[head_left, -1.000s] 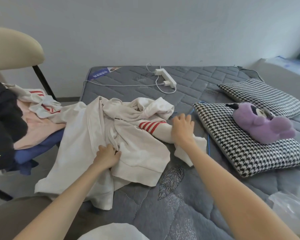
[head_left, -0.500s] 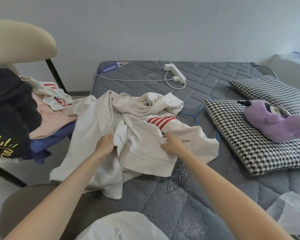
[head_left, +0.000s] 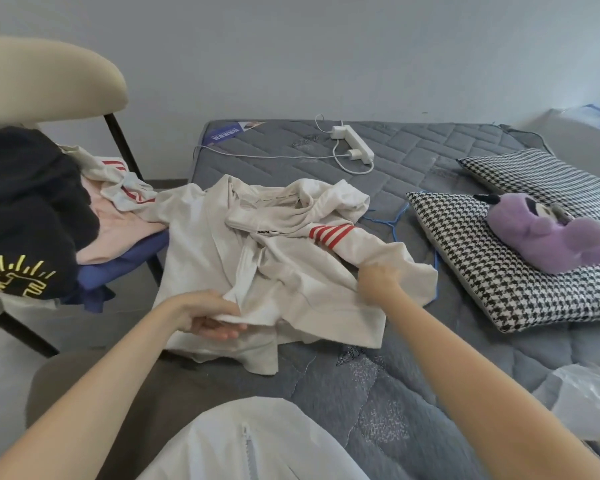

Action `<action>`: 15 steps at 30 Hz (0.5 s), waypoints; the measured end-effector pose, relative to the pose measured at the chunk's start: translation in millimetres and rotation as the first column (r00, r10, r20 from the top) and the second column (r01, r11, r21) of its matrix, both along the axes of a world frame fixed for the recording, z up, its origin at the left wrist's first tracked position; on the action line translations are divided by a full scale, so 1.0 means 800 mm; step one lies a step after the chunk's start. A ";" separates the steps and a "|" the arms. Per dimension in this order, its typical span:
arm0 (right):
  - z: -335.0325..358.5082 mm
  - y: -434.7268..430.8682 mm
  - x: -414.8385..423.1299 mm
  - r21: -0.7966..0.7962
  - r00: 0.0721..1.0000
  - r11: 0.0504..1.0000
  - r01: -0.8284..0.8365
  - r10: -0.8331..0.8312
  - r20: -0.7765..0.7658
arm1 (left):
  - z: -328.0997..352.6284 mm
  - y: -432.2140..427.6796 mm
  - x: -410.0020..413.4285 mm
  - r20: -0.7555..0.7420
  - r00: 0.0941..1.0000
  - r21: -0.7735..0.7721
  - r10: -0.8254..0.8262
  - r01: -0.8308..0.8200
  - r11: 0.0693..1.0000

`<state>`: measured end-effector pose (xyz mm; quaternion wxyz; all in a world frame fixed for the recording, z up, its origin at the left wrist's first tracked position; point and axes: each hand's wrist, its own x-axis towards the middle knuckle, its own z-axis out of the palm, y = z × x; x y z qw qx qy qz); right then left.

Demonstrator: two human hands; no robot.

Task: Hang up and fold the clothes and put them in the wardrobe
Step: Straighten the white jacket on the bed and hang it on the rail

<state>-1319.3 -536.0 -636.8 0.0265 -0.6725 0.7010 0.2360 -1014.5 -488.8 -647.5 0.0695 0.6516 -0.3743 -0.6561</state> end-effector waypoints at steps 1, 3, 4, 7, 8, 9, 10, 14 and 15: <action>-0.010 0.004 0.002 -0.012 1.000 1.000 0.010 -0.009 0.007 | -0.005 0.004 -0.002 0.034 0.997 0.026 -0.064 0.063 0.998; -0.023 0.007 0.008 -0.062 0.998 0.998 0.021 -0.017 0.064 | -0.010 0.006 -0.006 0.079 0.982 0.059 -0.174 0.169 0.984; -0.023 0.004 0.011 -0.099 0.995 0.995 0.018 -0.009 0.097 | -0.009 0.004 -0.008 0.115 0.971 0.060 -0.210 0.205 0.977; -0.015 -0.013 0.024 -0.229 0.983 0.972 -0.048 0.087 0.163 | -0.005 -0.013 -0.010 0.315 0.922 -0.017 -0.226 0.243 0.970; -0.012 -0.020 0.030 -0.266 0.969 0.962 -0.059 0.118 0.215 | -0.003 -0.021 -0.010 0.368 0.905 -0.052 -0.214 0.250 0.967; -0.009 -0.029 0.037 -0.295 0.947 0.954 -0.053 0.141 0.287 | -0.002 -0.030 -0.011 0.402 0.897 -0.100 -0.184 0.243 0.965; -0.008 -0.039 0.045 -0.311 0.915 0.950 -0.034 0.155 0.373 | -0.003 -0.040 -0.011 0.417 0.898 -0.154 -0.140 0.221 0.963; -0.006 -0.085 0.075 -0.317 0.764 0.948 0.012 0.196 0.614 | -0.014 -0.076 -0.019 0.345 0.938 -0.293 0.035 0.072 0.953; -0.007 -0.098 0.083 -0.327 0.750 0.945 -0.003 0.218 0.624 | -0.018 -0.084 -0.022 0.332 0.942 -0.315 0.058 0.053 0.948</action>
